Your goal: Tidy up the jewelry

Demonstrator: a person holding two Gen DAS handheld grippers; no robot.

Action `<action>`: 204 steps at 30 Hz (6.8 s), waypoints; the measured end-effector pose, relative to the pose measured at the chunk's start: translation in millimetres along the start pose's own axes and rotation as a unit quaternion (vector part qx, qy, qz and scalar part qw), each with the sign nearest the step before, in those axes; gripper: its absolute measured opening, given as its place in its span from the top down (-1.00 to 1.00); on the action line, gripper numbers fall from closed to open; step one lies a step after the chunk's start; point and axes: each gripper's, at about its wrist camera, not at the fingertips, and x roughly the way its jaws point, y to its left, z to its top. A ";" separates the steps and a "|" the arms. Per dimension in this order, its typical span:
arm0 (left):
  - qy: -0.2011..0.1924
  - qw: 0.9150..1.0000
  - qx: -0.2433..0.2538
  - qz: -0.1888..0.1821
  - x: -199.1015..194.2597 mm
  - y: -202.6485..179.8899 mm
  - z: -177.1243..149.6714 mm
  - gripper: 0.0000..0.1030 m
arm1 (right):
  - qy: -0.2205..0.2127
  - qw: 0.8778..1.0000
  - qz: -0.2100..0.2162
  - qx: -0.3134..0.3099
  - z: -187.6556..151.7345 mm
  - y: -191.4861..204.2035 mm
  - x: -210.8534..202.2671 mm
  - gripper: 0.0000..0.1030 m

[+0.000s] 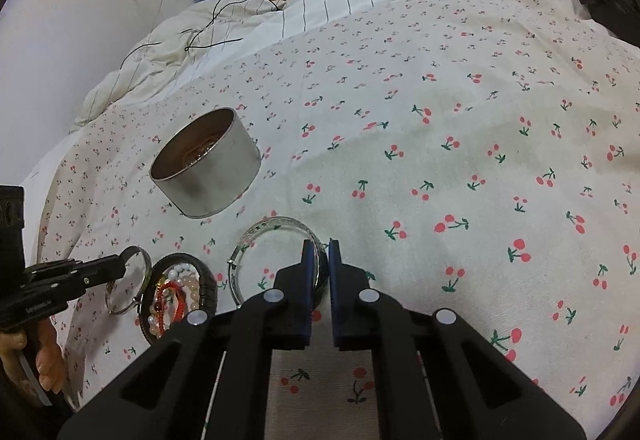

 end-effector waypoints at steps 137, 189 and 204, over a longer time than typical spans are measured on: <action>-0.023 0.988 0.041 0.147 9.0 -13.0 -1.0 -0.43 | 0.011 0.980 0.115 -0.165 -41.8 95.8 -1.2 0.88; -0.011 0.998 -0.013 0.055 26.0 -3.9 2.7 -0.56 | -0.089 0.983 -0.027 -0.159 -12.6 57.5 -45.1 0.83; -0.013 0.997 0.031 0.074 45.1 -30.5 -4.2 -0.03 | 0.001 0.988 -0.075 -0.137 -20.3 41.7 -7.5 0.15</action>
